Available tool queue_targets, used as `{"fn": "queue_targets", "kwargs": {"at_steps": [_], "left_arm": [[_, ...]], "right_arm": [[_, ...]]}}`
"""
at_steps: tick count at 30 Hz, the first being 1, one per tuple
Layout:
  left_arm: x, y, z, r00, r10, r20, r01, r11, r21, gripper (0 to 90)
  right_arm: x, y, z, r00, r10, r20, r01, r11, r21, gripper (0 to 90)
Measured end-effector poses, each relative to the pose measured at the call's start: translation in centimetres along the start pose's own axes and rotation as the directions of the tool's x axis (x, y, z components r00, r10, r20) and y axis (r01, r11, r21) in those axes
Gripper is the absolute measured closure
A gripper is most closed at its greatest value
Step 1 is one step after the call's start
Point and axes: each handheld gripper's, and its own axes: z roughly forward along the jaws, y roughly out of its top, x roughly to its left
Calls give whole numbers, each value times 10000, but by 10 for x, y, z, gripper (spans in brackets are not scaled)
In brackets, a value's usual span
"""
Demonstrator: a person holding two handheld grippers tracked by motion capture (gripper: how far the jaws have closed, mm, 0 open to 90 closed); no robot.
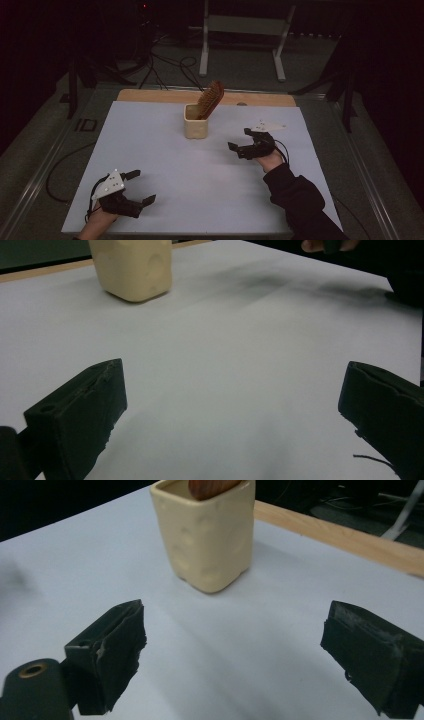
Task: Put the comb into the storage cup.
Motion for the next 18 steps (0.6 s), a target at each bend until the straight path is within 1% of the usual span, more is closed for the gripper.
{"fn": "queue_targets", "kwargs": {"at_steps": [1, 4, 10, 12, 14, 18], "left_arm": [[0, 0, 0, 10000, -21, 2, 21, 10000, 5, 1], [0, 0, 0, 10000, -20, 22, 20, 10000, 24, 1], [-1, 0, 0, 10000, -39, 30, 39, 10000, 10, 1], [-1, 0, 0, 10000, 0, 20, 0, 10000, 24, 1], [-1, 0, 0, 10000, 3, 33, -3, 10000, 40, 1], [-1, -1, 0, 10000, 16, 33, -16, 10000, 70, 1]], "right_arm": [[0, -3, -2, 10000, 25, 31, -25, 10000, 46, 97], [0, -14, -7, 9998, 153, -84, -152, 9999, 17, 97], [1, -36, -20, 10000, 12, -46, -11, 9998, 204, 96], [2, -39, -22, 10000, 47, -19, -46, 9998, 207, 96], [2, -48, -31, 10000, 61, -30, -60, 9997, 248, 97], [5, -58, -43, 10000, 16, 80, -19, 9994, 352, 97]]}}
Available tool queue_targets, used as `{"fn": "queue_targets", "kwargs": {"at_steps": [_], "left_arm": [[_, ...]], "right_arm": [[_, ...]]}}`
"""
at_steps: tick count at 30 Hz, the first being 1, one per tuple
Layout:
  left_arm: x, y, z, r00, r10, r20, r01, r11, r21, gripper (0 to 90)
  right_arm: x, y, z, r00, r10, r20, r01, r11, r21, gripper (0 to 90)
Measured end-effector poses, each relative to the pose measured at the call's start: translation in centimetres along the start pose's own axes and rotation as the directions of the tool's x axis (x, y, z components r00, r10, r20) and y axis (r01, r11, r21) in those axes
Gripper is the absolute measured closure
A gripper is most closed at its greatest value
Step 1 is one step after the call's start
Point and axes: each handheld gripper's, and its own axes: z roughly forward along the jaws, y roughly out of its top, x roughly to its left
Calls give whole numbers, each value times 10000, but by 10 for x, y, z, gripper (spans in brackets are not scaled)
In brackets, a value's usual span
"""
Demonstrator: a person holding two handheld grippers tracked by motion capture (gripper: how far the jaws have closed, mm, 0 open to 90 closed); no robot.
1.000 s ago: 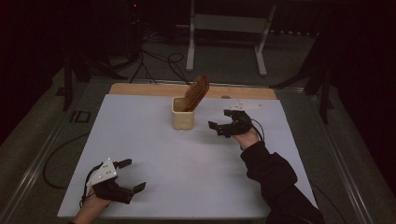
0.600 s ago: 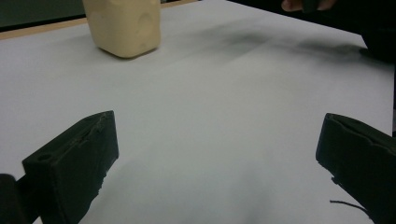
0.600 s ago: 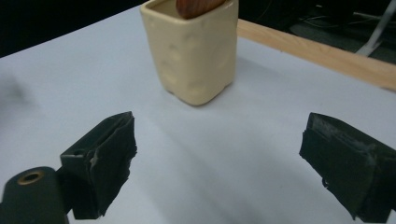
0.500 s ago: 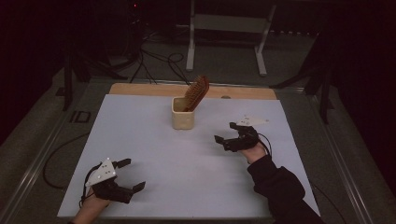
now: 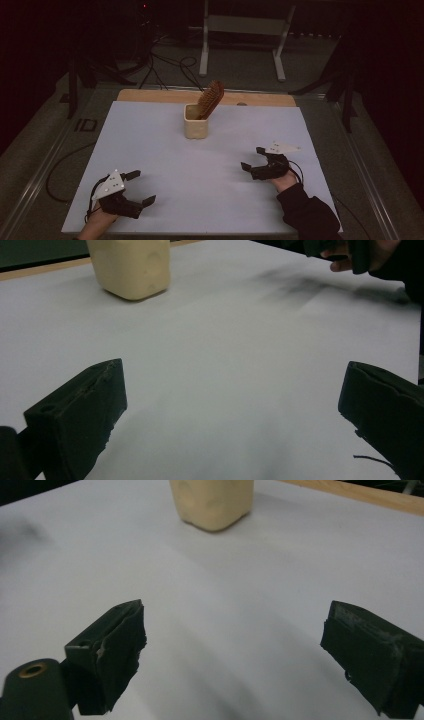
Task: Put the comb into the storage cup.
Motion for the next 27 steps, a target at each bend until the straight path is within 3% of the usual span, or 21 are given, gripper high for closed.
{"fn": "queue_targets", "kwargs": {"at_steps": [6, 11, 17, 21, 24, 27], "left_arm": [[0, 0, 0, 10000, -34, -6, 34, 10000, -9, 1], [0, 0, -1, 10000, -42, -14, 42, 10000, -15, 1], [-1, -1, -1, 10000, -24, -17, 24, 10000, 9, 1], [0, -1, -2, 10000, -34, -23, 34, 10000, -23, 1], [0, -1, -2, 10000, -45, -23, 45, 10000, -21, 1], [-1, -2, -2, 10000, -18, -59, 18, 10000, 27, 1]], "right_arm": [[0, -18, -16, 9999, 130, 11, -130, 9998, -126, 97], [3, -31, -31, 9993, -158, 332, 158, 9999, 13, 97], [5, -41, -44, 9983, -4, 578, 7, 10000, -51, 97], [5, -46, -46, 9978, -185, 638, 190, 9998, -75, 97], [3, -46, -42, 9976, -40, 689, 57, 9997, -244, 97], [2, -46, -37, 9974, -197, 696, 202, 9998, -73, 97]]}}
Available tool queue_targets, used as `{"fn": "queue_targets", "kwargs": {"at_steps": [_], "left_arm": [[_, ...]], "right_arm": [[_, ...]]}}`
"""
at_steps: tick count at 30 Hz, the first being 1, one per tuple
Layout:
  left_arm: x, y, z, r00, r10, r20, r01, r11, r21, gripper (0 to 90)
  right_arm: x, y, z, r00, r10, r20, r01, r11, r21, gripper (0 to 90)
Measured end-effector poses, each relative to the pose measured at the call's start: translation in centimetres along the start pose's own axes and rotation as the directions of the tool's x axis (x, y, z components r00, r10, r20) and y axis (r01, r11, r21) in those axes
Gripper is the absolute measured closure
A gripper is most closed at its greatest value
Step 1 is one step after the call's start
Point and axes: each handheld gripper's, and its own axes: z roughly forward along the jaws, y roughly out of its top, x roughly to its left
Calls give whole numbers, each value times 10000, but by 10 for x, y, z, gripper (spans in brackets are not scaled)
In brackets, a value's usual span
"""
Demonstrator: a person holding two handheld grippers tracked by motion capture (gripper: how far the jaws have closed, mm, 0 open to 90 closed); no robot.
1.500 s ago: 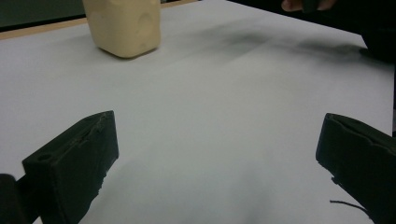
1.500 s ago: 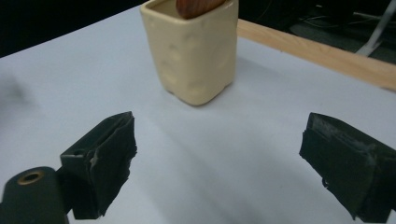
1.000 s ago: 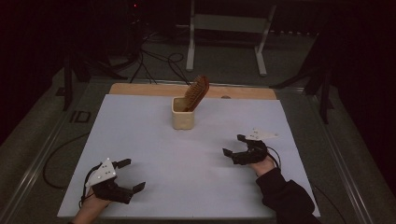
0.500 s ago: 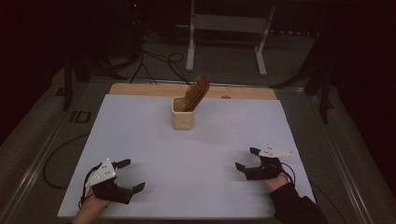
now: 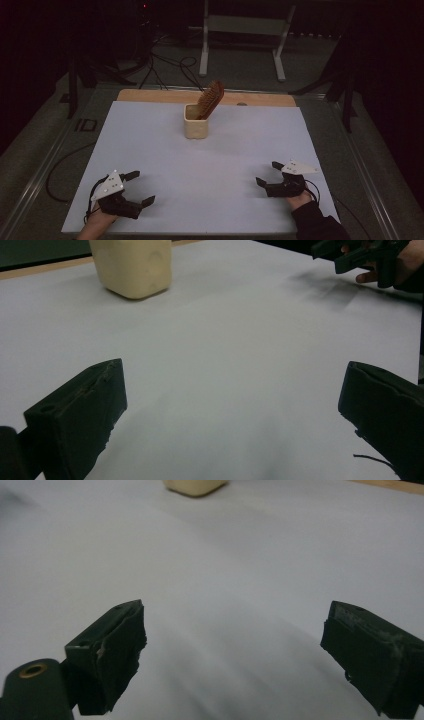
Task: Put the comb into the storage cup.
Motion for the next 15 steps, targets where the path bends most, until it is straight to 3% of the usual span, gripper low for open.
{"fn": "queue_targets", "kwargs": {"at_steps": [15], "left_arm": [[-1, -1, -3, 10000, -8, -89, 8, 10000, 2, 1]], "right_arm": [[5, 2, 2, 9997, -223, -83, 224, 9997, 68, 97]]}}
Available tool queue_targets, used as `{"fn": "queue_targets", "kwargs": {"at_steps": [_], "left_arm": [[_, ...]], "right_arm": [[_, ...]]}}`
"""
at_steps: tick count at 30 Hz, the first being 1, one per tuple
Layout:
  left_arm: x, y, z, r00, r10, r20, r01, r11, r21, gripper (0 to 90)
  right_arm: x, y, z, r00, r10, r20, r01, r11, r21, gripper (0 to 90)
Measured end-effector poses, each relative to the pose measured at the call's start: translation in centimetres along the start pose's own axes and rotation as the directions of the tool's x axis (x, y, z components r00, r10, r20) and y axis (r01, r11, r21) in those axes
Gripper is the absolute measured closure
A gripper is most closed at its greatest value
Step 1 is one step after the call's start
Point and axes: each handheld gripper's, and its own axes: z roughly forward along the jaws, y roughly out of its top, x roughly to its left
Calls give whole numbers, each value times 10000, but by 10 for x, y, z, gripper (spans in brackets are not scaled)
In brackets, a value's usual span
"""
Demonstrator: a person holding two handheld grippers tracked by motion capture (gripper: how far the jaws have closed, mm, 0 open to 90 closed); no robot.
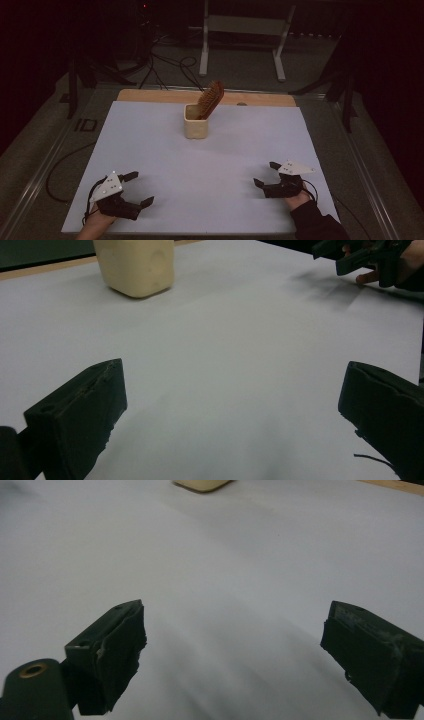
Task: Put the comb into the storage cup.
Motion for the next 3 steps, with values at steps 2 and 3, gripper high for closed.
{"fn": "queue_targets", "kwargs": {"at_steps": [2, 3], "left_arm": [[0, 0, 0, 10000, 8, 16, -8, 10000, -6, 1], [0, 0, 0, 10000, -19, 17, 20, 10000, -35, 1]], "right_arm": [[0, 0, 0, 10000, -87, 42, 87, 10000, -10, 97], [0, 0, 0, 10000, -59, 39, 59, 10000, -20, 97]]}}
